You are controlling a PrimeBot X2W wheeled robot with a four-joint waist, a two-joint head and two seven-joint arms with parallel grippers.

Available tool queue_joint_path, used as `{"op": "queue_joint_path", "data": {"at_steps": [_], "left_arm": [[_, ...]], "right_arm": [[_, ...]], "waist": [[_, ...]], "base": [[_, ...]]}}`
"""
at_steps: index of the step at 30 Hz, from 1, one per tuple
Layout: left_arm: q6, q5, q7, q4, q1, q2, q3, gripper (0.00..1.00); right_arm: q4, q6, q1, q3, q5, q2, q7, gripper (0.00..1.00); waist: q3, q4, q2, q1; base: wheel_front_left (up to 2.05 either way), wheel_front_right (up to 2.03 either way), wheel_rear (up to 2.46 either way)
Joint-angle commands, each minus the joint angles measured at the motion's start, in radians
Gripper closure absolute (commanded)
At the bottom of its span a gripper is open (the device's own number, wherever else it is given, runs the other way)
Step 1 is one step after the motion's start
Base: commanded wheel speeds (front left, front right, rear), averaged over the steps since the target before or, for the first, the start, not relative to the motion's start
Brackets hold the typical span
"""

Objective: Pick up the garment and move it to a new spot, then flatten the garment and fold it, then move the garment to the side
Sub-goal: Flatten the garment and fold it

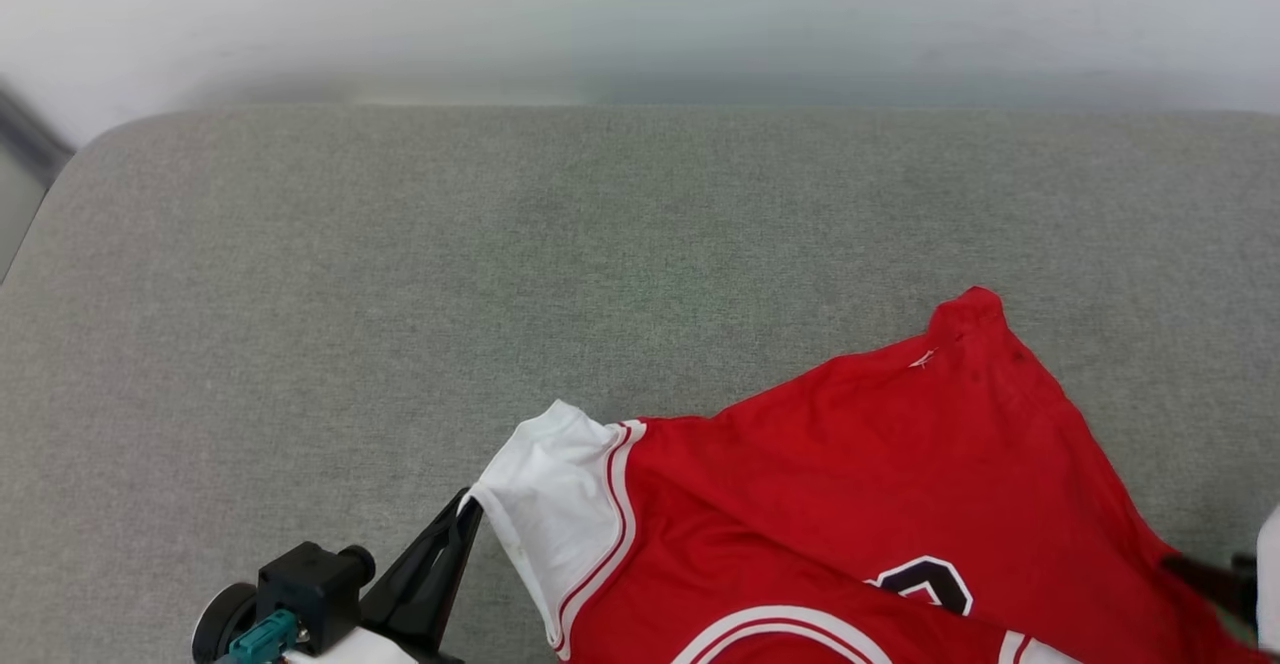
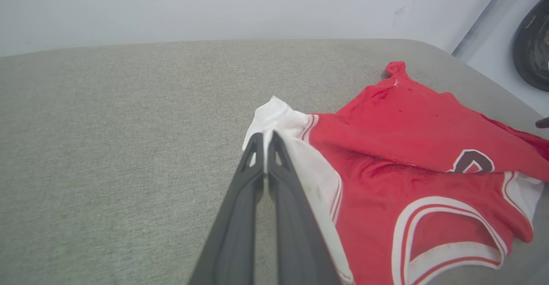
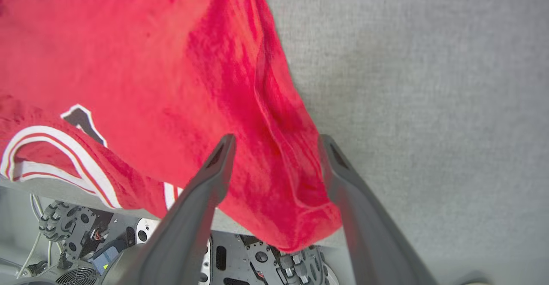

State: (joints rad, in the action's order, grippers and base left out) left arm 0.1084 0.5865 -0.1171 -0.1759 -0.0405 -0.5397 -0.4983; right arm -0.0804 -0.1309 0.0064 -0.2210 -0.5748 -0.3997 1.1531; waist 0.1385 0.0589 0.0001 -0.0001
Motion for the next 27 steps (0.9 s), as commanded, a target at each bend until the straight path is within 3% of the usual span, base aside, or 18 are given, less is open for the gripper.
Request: {"op": "queue_joint_path", "data": {"at_steps": [1, 9, 18, 27], "left_arm": [[0.001, -0.009, 0.002, -0.014, 0.018, -0.001, -0.002, 1.0], [-0.007, -0.029, 0.009, -0.058, 0.057, -0.002, -0.014, 1.0], [-0.025, -0.046, 0.012, -0.084, 0.133, 0.024, -0.036, 1.0], [-0.039, -0.056, -0.001, -0.074, 0.177, 0.044, -0.053, 1.0]], "right_arm": [[-0.029, 0.0, -0.061, 0.005, -0.012, -0.01, 0.015, 0.0], [-0.053, 0.0, -0.263, 0.063, 0.01, -0.009, 0.044, 0.0], [0.093, 0.0, -0.481, 0.118, 0.149, -0.005, 0.065, 0.0], [0.239, 0.0, -0.564, 0.149, 0.225, -0.045, 0.017, 0.0]], "waist": [[0.017, 0.015, -0.0001, 0.0001], [0.094, 0.069, -0.0001, 0.0001], [0.225, 0.172, -0.0001, 0.0001], [0.302, 0.23, -0.0001, 0.0001]], "base": [[0.0, 0.0, 0.0], [0.0, 0.0, 0.0], [0.0, 0.0, 0.0], [0.0, 0.0, 0.0]]}}
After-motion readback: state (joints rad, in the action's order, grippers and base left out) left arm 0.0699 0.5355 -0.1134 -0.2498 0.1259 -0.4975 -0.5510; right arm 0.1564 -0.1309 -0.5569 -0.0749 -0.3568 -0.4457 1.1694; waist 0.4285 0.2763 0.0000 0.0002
